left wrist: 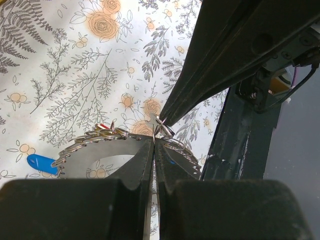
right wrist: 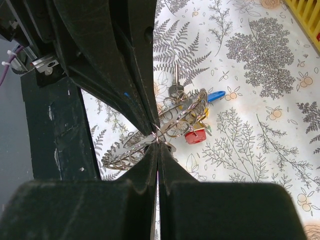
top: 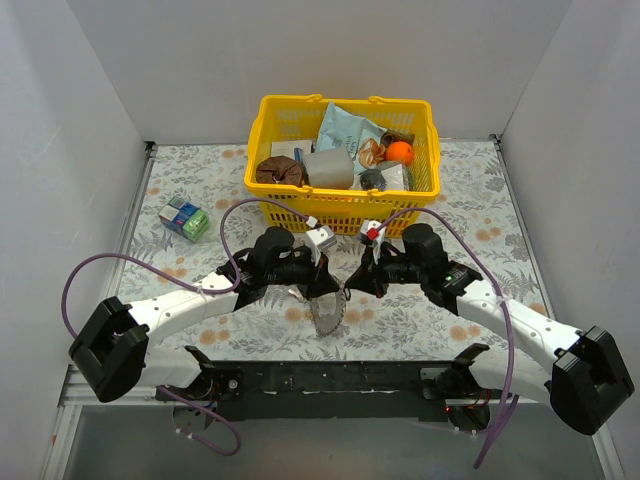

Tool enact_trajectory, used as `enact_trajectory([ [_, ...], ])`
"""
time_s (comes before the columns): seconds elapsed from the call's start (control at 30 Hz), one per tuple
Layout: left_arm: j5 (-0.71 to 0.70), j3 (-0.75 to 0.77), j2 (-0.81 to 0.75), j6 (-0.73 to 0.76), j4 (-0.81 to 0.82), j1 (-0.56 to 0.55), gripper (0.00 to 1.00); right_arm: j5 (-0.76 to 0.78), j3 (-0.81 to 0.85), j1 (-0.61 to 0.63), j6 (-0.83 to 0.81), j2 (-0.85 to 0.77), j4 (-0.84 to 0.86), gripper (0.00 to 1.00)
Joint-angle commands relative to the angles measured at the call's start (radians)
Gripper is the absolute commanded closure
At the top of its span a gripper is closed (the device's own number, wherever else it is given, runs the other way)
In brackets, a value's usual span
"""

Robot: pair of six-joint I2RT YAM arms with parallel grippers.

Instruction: Put the keys on the keyring

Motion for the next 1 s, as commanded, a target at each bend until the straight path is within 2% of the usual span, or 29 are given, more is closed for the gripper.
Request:
enact_trajectory([
  [0.0,0.023,0.028,-0.034,0.01,0.016,-0.014,1.0,0.016,0.031,-0.005,-0.016,0.024,0.058,0.99],
  [0.97,0.034,-0.014,-0.122,-0.001,0.096,-0.015,1.0,0.028,-0.029,-0.015,0.0,0.03,0.092,0.99],
])
